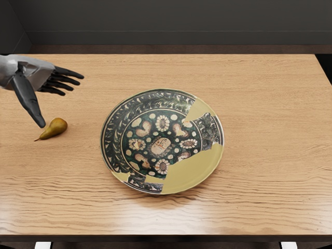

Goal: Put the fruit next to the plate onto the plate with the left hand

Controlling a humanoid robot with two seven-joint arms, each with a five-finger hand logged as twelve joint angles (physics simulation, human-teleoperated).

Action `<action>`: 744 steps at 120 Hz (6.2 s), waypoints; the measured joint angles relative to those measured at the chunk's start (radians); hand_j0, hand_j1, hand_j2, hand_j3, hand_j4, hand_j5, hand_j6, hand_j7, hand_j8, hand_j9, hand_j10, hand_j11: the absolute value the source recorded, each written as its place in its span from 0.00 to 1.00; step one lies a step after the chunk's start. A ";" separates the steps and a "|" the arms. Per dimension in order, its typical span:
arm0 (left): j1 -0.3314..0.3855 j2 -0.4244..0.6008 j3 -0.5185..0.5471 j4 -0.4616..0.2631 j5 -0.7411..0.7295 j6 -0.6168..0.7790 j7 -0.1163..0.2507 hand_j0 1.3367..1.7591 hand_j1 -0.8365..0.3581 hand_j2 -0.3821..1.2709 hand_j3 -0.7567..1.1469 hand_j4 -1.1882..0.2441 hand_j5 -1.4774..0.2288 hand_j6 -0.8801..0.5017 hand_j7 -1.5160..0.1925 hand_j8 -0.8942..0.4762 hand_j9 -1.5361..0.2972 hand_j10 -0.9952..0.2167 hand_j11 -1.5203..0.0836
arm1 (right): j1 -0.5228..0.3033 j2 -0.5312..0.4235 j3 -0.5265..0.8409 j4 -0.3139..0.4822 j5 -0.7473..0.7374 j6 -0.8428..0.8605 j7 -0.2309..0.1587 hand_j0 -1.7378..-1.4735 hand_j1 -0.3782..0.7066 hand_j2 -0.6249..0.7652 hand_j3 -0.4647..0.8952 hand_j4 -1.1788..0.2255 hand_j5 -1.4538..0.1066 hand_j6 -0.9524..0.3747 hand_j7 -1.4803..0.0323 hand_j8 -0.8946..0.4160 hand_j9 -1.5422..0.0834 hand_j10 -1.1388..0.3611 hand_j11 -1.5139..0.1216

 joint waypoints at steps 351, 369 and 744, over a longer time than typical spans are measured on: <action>0.261 -0.534 0.208 -0.111 -0.179 1.118 0.216 0.76 0.84 0.25 0.40 0.72 0.75 0.53 0.77 0.54 0.73 0.70 0.82 | -0.004 0.000 0.002 -0.006 0.004 -0.001 -0.002 0.30 0.04 0.45 0.34 0.83 0.92 0.71 0.97 0.67 0.94 0.75 0.92; 0.262 -0.537 0.202 -0.092 -0.178 1.118 0.216 0.76 0.81 0.25 0.40 0.71 0.73 0.51 0.75 0.52 0.71 0.68 0.80 | -0.004 0.000 0.003 -0.006 0.004 -0.002 -0.002 0.30 0.04 0.45 0.34 0.83 0.92 0.71 0.97 0.67 0.94 0.75 0.92; -0.018 -0.506 0.111 -0.119 -0.252 0.870 0.267 0.75 0.39 0.58 0.40 0.32 0.20 0.33 0.25 0.28 0.24 0.15 0.26 | -0.004 0.000 0.003 -0.006 0.004 -0.001 -0.002 0.30 0.04 0.45 0.34 0.83 0.92 0.71 0.97 0.67 0.94 0.75 0.92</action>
